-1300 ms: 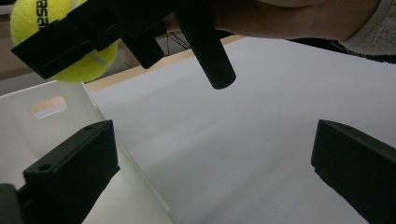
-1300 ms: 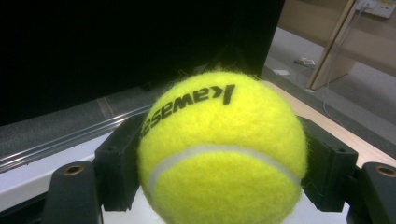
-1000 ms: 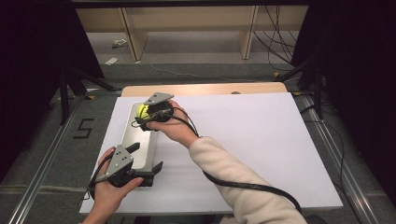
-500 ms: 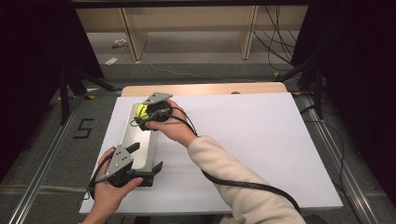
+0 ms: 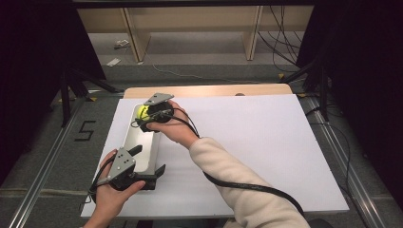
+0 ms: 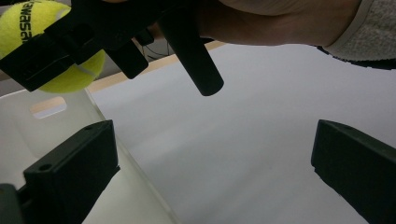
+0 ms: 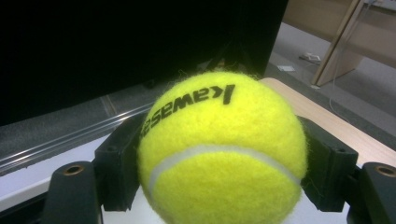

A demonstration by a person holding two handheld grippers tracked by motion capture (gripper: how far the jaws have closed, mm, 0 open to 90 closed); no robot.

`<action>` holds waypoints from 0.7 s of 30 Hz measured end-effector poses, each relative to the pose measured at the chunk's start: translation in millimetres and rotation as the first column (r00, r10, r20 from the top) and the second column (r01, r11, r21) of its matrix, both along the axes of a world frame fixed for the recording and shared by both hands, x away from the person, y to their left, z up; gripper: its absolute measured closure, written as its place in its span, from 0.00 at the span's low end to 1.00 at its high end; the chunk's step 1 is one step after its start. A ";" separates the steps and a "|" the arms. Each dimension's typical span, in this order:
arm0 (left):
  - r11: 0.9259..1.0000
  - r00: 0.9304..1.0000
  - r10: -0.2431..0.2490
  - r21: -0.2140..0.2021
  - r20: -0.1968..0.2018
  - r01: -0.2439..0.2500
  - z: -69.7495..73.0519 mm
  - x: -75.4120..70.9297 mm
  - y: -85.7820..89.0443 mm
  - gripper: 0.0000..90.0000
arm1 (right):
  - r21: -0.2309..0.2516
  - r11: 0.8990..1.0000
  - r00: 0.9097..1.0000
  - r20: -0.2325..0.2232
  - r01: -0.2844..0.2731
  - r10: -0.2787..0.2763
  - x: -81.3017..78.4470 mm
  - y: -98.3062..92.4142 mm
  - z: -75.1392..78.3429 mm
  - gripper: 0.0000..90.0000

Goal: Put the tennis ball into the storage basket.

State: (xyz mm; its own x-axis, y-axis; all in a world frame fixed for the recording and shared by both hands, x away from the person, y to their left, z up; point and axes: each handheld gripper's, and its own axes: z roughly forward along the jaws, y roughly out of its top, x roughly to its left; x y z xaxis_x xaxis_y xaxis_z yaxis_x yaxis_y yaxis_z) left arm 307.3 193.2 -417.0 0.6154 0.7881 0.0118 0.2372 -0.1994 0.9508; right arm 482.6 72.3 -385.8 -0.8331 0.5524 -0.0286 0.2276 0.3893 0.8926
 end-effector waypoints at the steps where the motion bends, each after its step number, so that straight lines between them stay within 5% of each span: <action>1: 1.000 1.000 0.000 0.000 0.000 0.000 0.0 0.0 0.0 0.00 | 0.002 1.000 1.000 0.000 0.003 -0.003 0.0 0.6 -0.3 0.30; 21: 1.000 1.000 0.003 -0.004 -0.001 -0.003 0.2 -0.1 0.4 0.00 | -0.001 1.000 1.000 -0.008 -0.004 0.004 2.6 8.3 -1.3 0.30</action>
State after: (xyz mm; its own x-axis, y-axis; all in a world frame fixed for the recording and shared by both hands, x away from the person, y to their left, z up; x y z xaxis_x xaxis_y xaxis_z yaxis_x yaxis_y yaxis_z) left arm 307.2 193.6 -416.8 0.6133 0.7898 0.0083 0.2384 -0.1951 0.9514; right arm 485.2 80.6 -387.1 -0.8354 0.5492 -0.0228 0.2330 0.3914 0.8902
